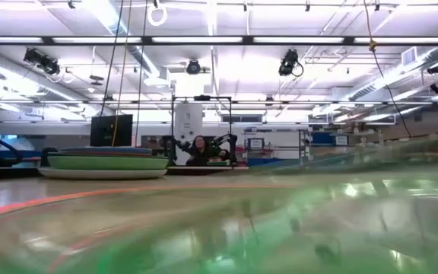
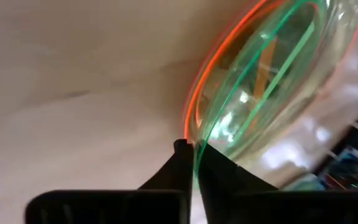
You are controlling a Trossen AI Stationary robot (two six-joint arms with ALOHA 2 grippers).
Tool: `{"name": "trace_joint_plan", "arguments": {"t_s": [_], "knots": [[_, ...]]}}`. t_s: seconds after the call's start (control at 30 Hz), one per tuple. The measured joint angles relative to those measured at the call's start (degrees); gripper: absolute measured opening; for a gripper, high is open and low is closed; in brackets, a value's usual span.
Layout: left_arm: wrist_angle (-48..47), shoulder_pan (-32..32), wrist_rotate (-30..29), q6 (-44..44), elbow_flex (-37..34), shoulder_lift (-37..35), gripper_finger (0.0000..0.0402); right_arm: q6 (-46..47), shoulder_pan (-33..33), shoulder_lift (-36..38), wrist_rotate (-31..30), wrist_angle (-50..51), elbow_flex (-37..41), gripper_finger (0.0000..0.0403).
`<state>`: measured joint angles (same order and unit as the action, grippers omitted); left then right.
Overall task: Stack plastic plates
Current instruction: Stack the light green plate on top of the light orange plate, then stack the stacked plates on top of the blue plate
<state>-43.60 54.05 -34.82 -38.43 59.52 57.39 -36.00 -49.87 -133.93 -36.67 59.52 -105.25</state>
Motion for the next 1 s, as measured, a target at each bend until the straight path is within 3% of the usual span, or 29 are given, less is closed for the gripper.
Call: {"name": "trace_joint_plan", "arguments": {"t_s": [0.13, 0.33, 0.5, 0.63, 0.83, 1.0], "knots": [[-0.8, 0.7, 0.0, -1.8, 0.0, 4.6, 0.0103, 0.3, 0.6, 0.0, 2.0, -1.9, 0.0, 0.0064], [0.1, 0.5, -2.7, 0.6, -0.1, 18.0, 0.0103, 4.9, 1.8, 0.0, 0.1, -1.6, 0.0, 0.0124], [4.7, -2.8, 0.8, 2.7, -0.1, 26.0, 0.0118, 10.6, 1.7, 0.0, -1.8, 3.0, -1.1, 0.0163], [12.9, -4.8, 2.1, 11.7, 0.0, 30.8, 0.0159, 17.7, 1.0, 0.0, -2.8, 6.4, -2.7, 0.0177], [29.3, -5.1, 2.1, 34.6, 0.0, 39.0, 0.0229, 26.8, -0.3, 0.0, -3.1, 10.5, -4.4, 0.018], [38.6, -5.1, 2.2, 41.4, 0.0, 45.2, 0.0245, 32.4, -1.6, 0.0, -3.3, 13.6, -4.4, 0.0179]]}}
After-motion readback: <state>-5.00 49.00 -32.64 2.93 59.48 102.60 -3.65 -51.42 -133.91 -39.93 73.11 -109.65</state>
